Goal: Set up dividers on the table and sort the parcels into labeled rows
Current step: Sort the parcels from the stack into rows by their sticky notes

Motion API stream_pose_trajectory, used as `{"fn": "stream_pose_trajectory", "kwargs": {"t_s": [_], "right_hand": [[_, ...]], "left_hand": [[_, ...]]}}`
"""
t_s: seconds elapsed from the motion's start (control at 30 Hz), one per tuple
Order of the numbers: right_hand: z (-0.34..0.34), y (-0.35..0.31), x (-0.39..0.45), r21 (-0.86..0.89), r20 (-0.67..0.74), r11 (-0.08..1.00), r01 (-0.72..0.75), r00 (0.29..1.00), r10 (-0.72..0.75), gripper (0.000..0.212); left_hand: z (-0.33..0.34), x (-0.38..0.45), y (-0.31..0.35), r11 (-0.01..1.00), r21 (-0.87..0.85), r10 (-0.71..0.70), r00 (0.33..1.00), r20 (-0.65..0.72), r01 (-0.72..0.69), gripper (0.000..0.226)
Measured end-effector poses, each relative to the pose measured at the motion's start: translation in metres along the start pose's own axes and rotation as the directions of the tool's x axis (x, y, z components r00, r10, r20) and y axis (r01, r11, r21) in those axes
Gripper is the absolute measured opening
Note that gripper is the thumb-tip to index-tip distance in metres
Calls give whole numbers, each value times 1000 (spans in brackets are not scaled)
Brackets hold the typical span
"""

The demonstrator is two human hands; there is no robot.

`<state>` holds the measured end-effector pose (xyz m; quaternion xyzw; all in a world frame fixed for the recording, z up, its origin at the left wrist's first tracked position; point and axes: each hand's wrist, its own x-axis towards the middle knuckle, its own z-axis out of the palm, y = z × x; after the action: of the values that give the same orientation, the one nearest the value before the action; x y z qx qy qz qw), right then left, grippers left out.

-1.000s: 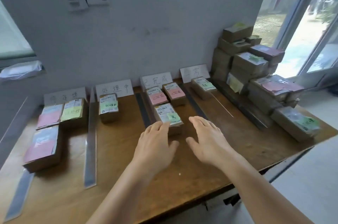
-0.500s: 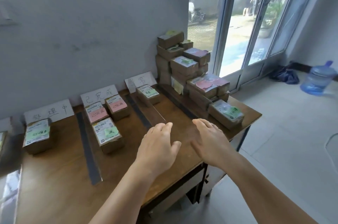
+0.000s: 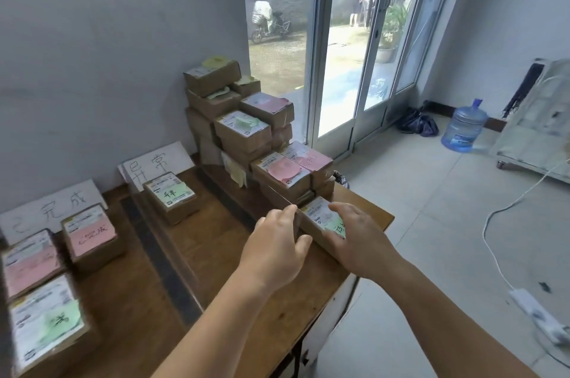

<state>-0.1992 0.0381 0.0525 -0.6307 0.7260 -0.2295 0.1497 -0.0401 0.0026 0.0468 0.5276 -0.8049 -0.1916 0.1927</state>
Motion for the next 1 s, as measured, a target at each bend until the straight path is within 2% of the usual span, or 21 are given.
{"fn": "stream_pose_trajectory", "kwargs": {"t_s": [0.13, 0.27, 0.4, 0.53, 0.67, 0.87, 1.0], "right_hand": [[1, 29, 34, 15, -3, 998, -59, 998, 59, 54], [8, 61, 53, 20, 56, 992, -122, 991, 121, 53], [19, 92, 72, 34, 120, 985, -169, 979, 164, 53], [28, 120, 87, 39, 206, 983, -179, 964, 167, 56], [35, 139, 105, 25, 304, 993, -113, 947, 100, 37], [49, 156, 117, 128, 383, 985, -118, 922, 60, 42], [54, 164, 120, 177, 374, 975, -134, 926, 59, 35]], "left_hand": [[33, 31, 9, 1000, -30, -4, 997, 78, 6, 65], [68, 51, 19, 997, -37, -54, 984, 169, 61, 66], [98, 64, 23, 984, -36, -160, 959, 236, 173, 67], [123, 74, 26, 946, -33, -309, 925, 222, 324, 64], [146, 79, 31, 861, -75, -487, 858, 162, 503, 64], [165, 83, 44, 705, -178, -672, 727, 139, 686, 69], [170, 83, 52, 627, -267, -730, 672, 130, 732, 56]]}}
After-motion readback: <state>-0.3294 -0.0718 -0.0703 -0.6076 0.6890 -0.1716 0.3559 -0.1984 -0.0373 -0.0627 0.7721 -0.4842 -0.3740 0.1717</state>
